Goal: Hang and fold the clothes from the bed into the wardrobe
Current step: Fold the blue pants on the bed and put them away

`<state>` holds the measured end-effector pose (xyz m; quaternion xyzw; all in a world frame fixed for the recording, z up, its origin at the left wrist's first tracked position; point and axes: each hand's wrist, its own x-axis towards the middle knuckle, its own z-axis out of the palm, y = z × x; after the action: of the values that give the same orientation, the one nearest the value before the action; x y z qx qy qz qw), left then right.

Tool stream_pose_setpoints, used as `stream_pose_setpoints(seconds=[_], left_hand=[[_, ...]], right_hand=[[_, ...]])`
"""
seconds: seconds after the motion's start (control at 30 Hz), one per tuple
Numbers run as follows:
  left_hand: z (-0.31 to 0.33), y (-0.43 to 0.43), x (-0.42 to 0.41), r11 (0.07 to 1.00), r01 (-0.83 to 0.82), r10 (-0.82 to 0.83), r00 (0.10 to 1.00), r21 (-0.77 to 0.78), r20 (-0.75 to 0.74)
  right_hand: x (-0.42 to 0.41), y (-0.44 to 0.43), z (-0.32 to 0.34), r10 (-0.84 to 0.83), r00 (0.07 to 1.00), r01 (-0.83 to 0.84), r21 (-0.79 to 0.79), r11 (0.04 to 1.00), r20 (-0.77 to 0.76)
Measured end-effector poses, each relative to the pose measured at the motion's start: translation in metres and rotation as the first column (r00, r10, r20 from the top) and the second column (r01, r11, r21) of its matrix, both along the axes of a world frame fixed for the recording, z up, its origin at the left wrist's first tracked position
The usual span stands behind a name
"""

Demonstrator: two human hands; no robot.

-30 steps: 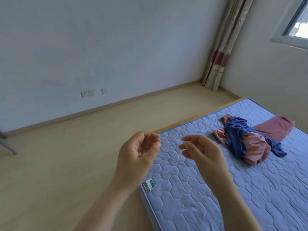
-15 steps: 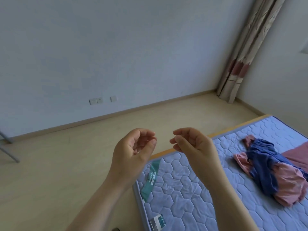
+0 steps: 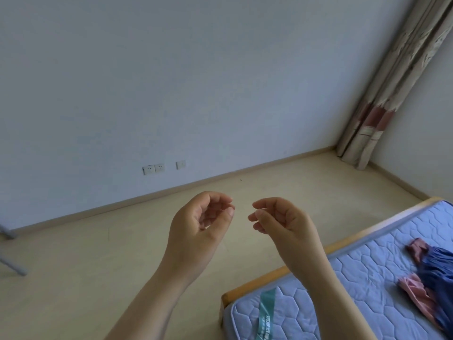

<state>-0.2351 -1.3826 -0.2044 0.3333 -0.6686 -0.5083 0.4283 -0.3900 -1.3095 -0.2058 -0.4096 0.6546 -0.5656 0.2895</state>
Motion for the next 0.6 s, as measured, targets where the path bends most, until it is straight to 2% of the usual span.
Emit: stream_pose_setpoints(seconds=[0.4, 0.6], left_hand=[[0.000, -0.165, -0.058, 0.999, 0.024, -0.021, 0.998, -0.041, 0.067], [0.004, -0.228, -0.113, 0.992, 0.118, -0.112, 0.989, -0.053, 0.096]], right_hand=[[-0.055, -0.167, -0.006, -0.018, 0.999, 0.020, -0.057, 0.998, 0.036], [-0.106, -0.221, -0.007, -0.109, 0.992, 0.113, -0.068, 0.991, 0.058]])
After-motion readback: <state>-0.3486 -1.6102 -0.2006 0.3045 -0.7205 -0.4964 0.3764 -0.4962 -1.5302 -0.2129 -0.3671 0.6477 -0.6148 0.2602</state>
